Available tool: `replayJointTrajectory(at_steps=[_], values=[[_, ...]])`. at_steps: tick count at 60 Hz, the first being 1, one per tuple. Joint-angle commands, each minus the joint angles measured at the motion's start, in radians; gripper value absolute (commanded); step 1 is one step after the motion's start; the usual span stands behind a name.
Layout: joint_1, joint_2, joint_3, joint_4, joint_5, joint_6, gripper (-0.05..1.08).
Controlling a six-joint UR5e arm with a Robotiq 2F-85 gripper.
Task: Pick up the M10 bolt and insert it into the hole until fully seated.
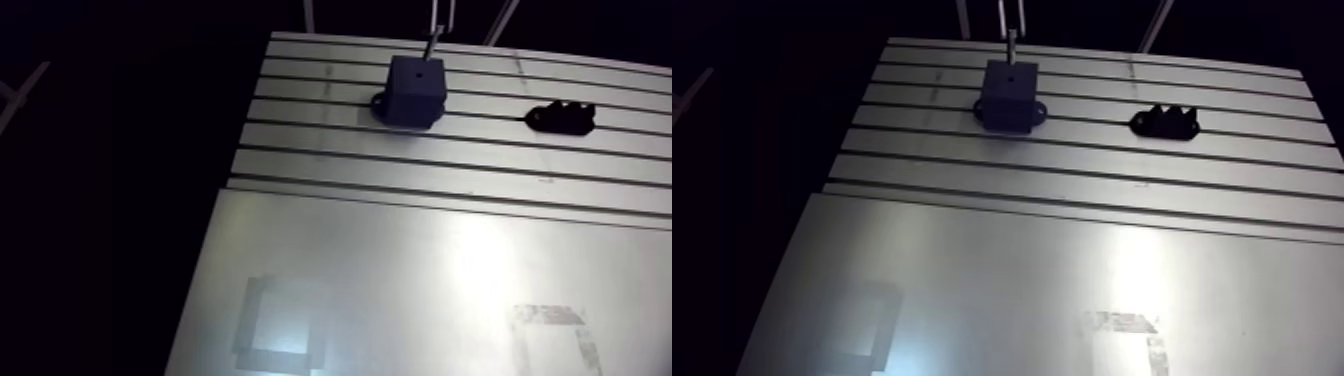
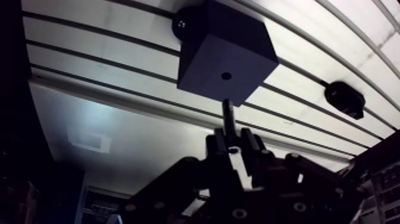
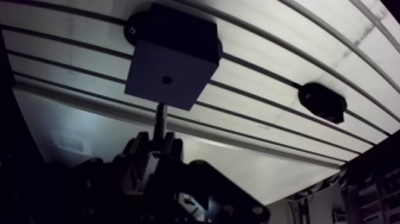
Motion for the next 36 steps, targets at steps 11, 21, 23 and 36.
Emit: replayJointTrajectory(at_steps=[11, 21, 23, 36], values=[[0.002, 0.001, 0.001, -0.014, 0.000, 0.000, 1.08], [-0.002, 0.003, 0.002, -0.014, 0.000, 0.000, 1.08], [-0.002, 0.003, 0.002, -0.013, 0.000, 0.000, 1.08], [0.001, 0.006, 0.004, -0.014, 0.000, 0.000, 1.08]])
